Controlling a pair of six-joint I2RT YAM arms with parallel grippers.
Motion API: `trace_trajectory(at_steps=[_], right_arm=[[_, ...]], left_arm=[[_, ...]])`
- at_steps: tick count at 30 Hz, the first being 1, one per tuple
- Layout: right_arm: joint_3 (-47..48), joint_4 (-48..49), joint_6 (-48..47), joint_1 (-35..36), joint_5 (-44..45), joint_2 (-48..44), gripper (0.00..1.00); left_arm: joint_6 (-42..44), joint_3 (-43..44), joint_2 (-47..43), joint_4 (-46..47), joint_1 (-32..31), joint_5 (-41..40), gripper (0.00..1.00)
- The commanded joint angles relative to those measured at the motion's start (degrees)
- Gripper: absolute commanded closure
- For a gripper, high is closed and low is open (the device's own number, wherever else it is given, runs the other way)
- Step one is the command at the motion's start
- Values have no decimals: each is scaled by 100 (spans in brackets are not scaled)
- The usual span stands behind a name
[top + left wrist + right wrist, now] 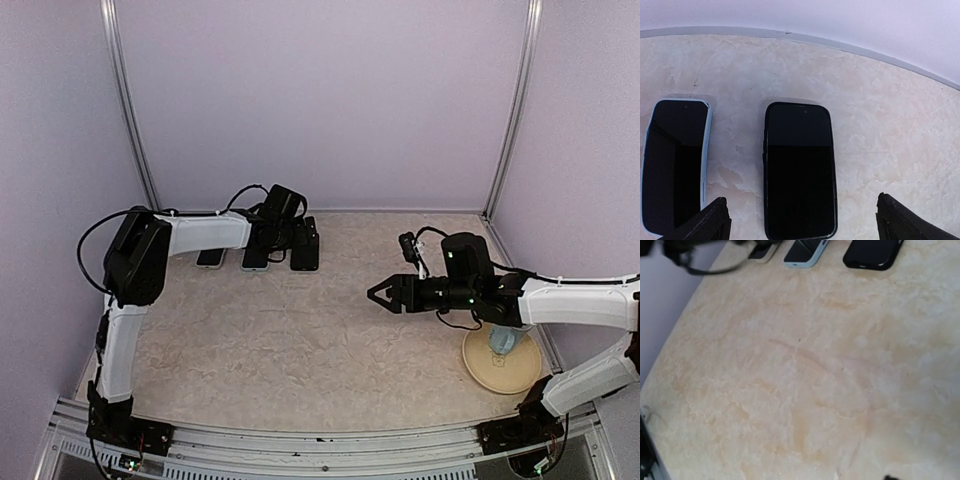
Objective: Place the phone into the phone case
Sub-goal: Reset both arms
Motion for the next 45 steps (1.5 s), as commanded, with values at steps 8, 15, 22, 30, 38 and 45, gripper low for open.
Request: trace_trajectory(at_steps=[8, 15, 22, 30, 38, 45], right_arm=[[183, -622, -506, -93, 412, -506, 8], [292, -1149, -1089, -134, 1018, -838, 1], [102, -1462, -1820, -163, 2411, -1611, 0], [-4, -1769, -2012, -301, 2788, -2444, 0], [-123, -2036, -2267, -325, 3240, -3197, 0], [-161, -2185, -2133, -325, 3692, -3414, 0]], left_arm=[[513, -1932, -2164, 790, -244, -128, 1], [927, -2745, -3285, 498, -467, -508, 1], [943, -3957, -4689, 488, -536, -357, 1], [1203, -4840, -6128, 84, -581, -542, 1], [1341, -5436, -7522, -196, -557, -607, 1], [1315, -5804, -8333, -404, -461, -502, 1]])
